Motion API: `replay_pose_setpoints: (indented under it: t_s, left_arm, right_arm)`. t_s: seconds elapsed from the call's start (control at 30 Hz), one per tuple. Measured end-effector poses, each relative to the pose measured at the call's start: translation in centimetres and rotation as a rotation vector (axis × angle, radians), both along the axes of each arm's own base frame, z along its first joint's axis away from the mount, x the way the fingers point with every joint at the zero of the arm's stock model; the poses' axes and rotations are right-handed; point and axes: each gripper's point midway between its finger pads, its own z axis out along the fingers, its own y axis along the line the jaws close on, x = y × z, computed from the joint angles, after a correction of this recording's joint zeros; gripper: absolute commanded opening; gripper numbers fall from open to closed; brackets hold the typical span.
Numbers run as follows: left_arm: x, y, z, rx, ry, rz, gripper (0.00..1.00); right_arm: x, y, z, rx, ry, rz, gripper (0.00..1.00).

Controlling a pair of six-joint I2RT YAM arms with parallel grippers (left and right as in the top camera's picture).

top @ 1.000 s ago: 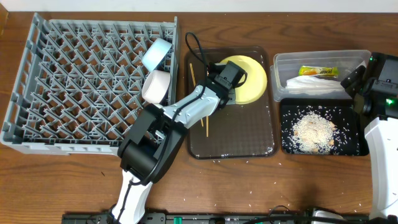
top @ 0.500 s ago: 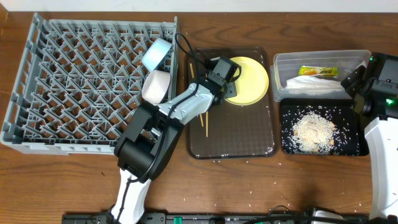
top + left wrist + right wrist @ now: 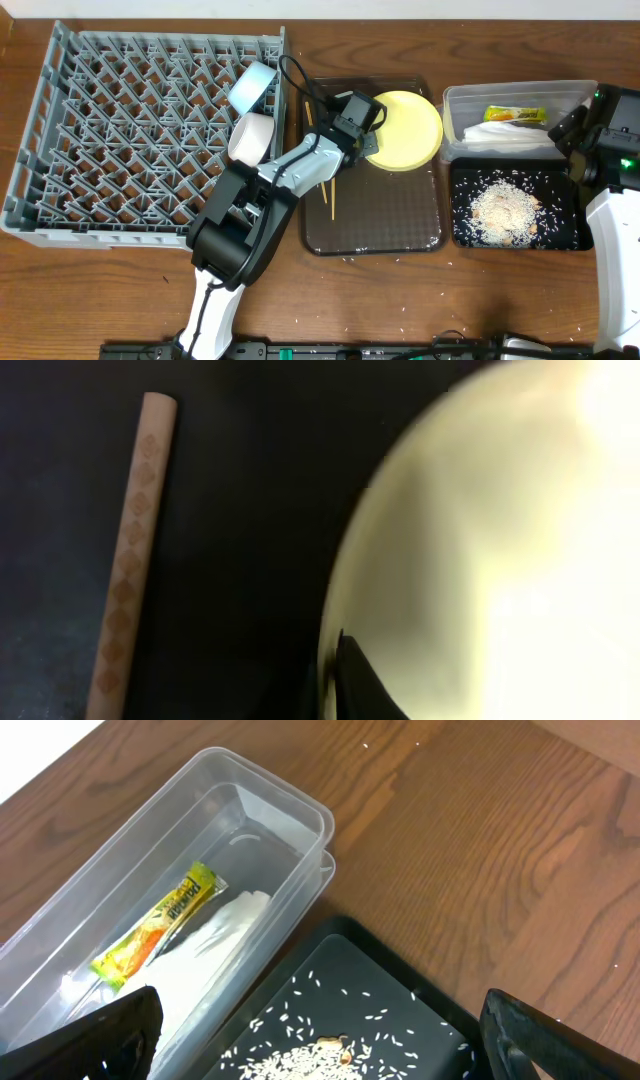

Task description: Sort waste into correct bins and load items into the dishwasher

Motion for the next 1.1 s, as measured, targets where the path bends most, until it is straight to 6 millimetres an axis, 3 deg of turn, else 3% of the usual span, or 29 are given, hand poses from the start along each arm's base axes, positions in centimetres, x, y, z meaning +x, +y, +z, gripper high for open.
replay_pose_setpoints:
  t_s: [0.33,0.5,0.6,0.73,0.77,0.8,0.83,0.9,1.03,1.1]
  left_arm:
    - [0.5,0.6,0.1,-0.023,0.011,0.005,0.07]
    - [0.6,2.6,1.0,0.019,-0.001,-0.029,0.07]
    - [1.1,2.9,3.6,0.015,-0.054,-0.053,0.07]
    - [1.6,2.8,8.5,0.008,-0.16,-0.108,0.08]
    - [1.7,2.9,10.5,0.011,-0.207,-0.135,0.07]
    - [1.8,3.1,11.6,0.013,-0.234,-0.148,0.11]
    - [1.9,3.4,12.9,0.016,-0.261,-0.155,0.29]
    - [1.9,3.8,13.4,0.018,-0.266,-0.15,0.45]
    - [1.3,4.2,11.8,0.001,-0.192,-0.095,0.54]
    - [1.2,3.9,10.0,-0.009,-0.147,-0.063,0.55]
  right_arm:
    - [0.0,0.0,0.0,0.0,0.0,0.0,0.99]
    - [0.0,0.0,0.0,0.0,0.0,0.0,0.99]
    - [0.0,0.0,0.0,0.0,0.0,0.0,0.99]
    - [0.0,0.0,0.0,0.0,0.0,0.0,0.99]
    - [0.0,0.0,0.0,0.0,0.0,0.0,0.99]
    - [0.0,0.0,0.0,0.0,0.0,0.0,0.99]
    - [0.0,0.0,0.0,0.0,0.0,0.0,0.99]
    - [0.0,0.0,0.0,0.0,0.0,0.0,0.99]
    - [0.0,0.0,0.0,0.0,0.0,0.0,0.99]
    - [0.0,0.0,0.0,0.0,0.0,0.0,0.99]
